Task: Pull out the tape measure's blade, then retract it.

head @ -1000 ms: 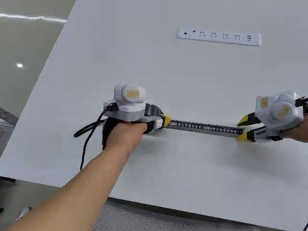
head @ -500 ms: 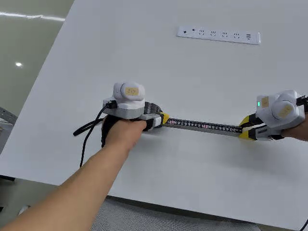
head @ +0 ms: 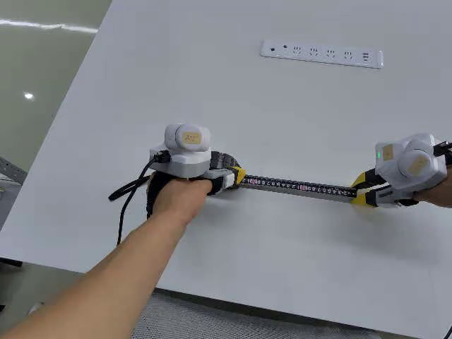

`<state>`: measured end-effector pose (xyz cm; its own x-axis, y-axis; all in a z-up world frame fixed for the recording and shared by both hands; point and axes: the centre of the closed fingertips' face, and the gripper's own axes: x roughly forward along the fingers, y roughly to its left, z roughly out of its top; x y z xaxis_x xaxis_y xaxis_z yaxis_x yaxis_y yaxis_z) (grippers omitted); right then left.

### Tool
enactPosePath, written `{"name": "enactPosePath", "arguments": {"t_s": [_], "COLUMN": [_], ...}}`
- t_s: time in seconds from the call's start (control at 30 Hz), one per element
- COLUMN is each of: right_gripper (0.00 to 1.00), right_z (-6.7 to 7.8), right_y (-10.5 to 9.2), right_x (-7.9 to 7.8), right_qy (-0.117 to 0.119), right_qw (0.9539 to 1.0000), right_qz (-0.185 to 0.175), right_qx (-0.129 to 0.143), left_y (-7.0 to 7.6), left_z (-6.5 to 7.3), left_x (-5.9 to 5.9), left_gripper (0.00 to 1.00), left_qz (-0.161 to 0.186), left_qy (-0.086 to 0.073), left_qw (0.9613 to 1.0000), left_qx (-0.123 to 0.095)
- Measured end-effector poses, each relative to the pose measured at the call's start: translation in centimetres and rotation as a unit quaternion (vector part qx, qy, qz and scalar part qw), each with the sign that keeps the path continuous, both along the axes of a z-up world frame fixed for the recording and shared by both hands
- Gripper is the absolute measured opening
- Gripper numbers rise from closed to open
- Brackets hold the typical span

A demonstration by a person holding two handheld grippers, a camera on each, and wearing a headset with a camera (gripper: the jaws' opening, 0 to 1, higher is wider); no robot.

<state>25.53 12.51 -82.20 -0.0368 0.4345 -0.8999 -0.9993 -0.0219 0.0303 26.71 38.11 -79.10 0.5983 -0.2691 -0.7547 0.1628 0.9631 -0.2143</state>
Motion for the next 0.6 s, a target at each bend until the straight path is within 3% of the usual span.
{"name": "enactPosePath", "arguments": {"t_s": [0.37, 0.6], "right_gripper": [0.12, 0.12], "right_z": [0.0, 0.05], "right_y": [-0.06, 0.13], "right_x": [0.01, 0.03], "right_qy": [0.001, 0.002], "right_qw": [1.0, 0.9999], "right_qz": [-0.003, -0.006], "right_qx": [0.003, 0.009], "left_y": [0.1, 0.11], "left_z": [-0.08, 0.07], "left_x": [0.12, 0.13], "left_gripper": [0.58, 0.57], "left_qz": [-0.002, 0.001], "left_qy": [-0.002, -0.018], "left_qw": [1.0, 0.9998], "left_qx": [0.005, 0.007]}}
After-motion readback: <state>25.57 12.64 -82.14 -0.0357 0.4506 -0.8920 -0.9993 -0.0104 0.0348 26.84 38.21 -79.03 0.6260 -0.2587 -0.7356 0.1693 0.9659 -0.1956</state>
